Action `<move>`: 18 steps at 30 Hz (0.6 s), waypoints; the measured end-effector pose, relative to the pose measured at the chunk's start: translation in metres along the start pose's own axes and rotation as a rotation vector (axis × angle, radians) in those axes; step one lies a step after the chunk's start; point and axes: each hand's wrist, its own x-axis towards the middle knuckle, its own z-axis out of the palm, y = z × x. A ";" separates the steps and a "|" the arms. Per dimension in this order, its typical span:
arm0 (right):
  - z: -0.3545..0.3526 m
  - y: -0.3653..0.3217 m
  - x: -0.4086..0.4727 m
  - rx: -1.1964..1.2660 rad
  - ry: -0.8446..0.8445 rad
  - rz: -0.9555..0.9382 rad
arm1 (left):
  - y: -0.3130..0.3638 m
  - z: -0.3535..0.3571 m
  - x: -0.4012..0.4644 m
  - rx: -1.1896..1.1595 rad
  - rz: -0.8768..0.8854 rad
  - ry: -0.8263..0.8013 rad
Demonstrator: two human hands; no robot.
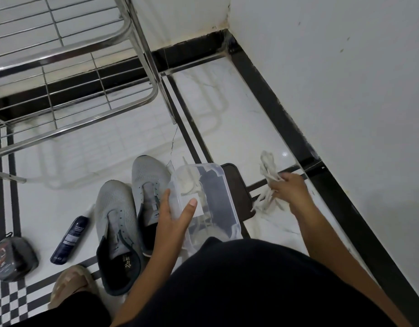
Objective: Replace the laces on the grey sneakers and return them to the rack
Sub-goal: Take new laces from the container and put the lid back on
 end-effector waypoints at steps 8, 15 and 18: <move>0.030 -0.096 -0.088 0.156 -0.848 0.051 | 0.016 0.017 -0.001 0.046 0.119 -0.038; 0.101 -0.092 -0.098 -0.613 -0.625 -0.234 | 0.012 0.009 -0.006 -0.062 0.117 -0.085; 0.072 -0.098 -0.103 -0.509 -0.691 -0.296 | 0.008 0.002 -0.005 -0.115 0.094 -0.038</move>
